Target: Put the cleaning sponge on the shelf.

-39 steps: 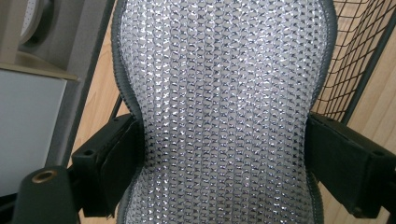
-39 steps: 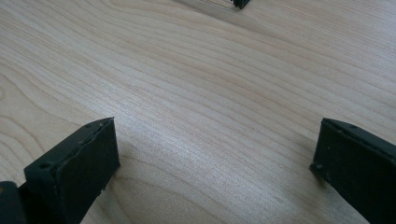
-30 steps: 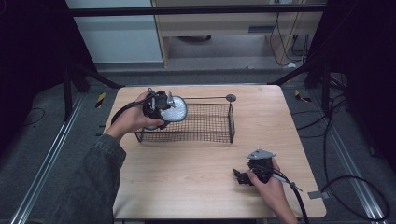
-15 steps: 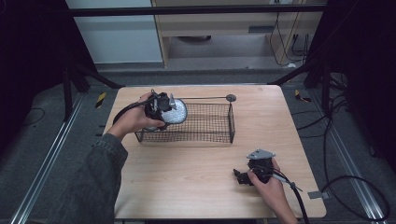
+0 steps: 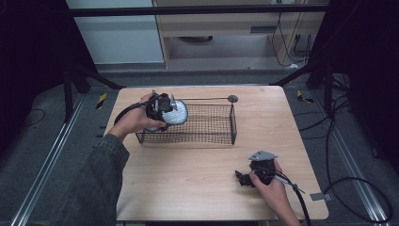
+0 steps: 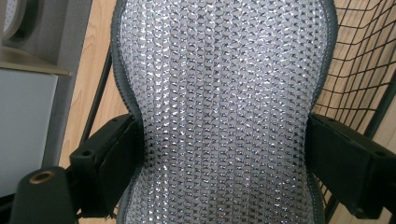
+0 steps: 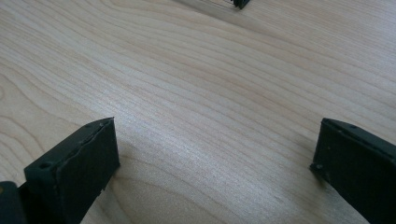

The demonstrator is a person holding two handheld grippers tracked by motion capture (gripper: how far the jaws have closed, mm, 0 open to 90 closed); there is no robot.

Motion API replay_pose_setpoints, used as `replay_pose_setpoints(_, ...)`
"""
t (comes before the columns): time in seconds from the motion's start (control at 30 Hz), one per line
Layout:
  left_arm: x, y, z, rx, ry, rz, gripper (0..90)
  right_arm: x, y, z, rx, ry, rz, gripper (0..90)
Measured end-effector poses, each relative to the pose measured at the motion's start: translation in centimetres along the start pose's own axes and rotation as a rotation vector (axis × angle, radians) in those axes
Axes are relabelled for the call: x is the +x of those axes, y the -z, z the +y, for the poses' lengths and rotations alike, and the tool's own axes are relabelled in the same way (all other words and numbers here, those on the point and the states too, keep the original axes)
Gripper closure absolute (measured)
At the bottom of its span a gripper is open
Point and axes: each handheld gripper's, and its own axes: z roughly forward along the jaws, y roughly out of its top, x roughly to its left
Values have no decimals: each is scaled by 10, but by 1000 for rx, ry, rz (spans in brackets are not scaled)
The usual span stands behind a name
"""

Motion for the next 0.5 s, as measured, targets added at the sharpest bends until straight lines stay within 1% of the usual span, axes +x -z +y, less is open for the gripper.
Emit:
replay_pose_setpoints(0.03, 0, -1, 0, 2, -3, -2, 117, 0, 0, 0, 0, 0, 0, 4)
replay_pose_setpoints(0.1, 0, -3, 1, 1, 3, -5, 113, 0, 0, 0, 0, 0, 0, 4)
replay_pose_setpoints(0.13, 0, -3, 1, 3, 17, -9, 109, 0, 0, 0, 0, 0, 0, 4)
replay_pose_setpoints(0.17, 1, -3, 1, 1, 16, -7, 101, 0, 0, 0, 0, 0, 0, 4)
replay_pose_setpoints(0.2, 2, -4, 1, -2, 24, -11, 95, 0, 0, 0, 0, 0, 0, 4)
replay_pose_setpoints(0.27, 2, -4, 1, 2, 47, -31, 78, 0, 0, 0, 0, 0, 0, 4)
replay_pose_setpoints(0.4, 3, -5, 2, -8, 59, -50, 59, 0, 0, 0, 0, 0, 0, 4)
replay_pose_setpoints(0.47, 3, -5, 2, -13, 78, -61, 54, 0, 0, 0, 0, 0, 0, 4)
replay_pose_setpoints(0.5, 3, -5, 3, -14, 75, -53, 51, 0, 0, 0, 0, 1, 0, 4)
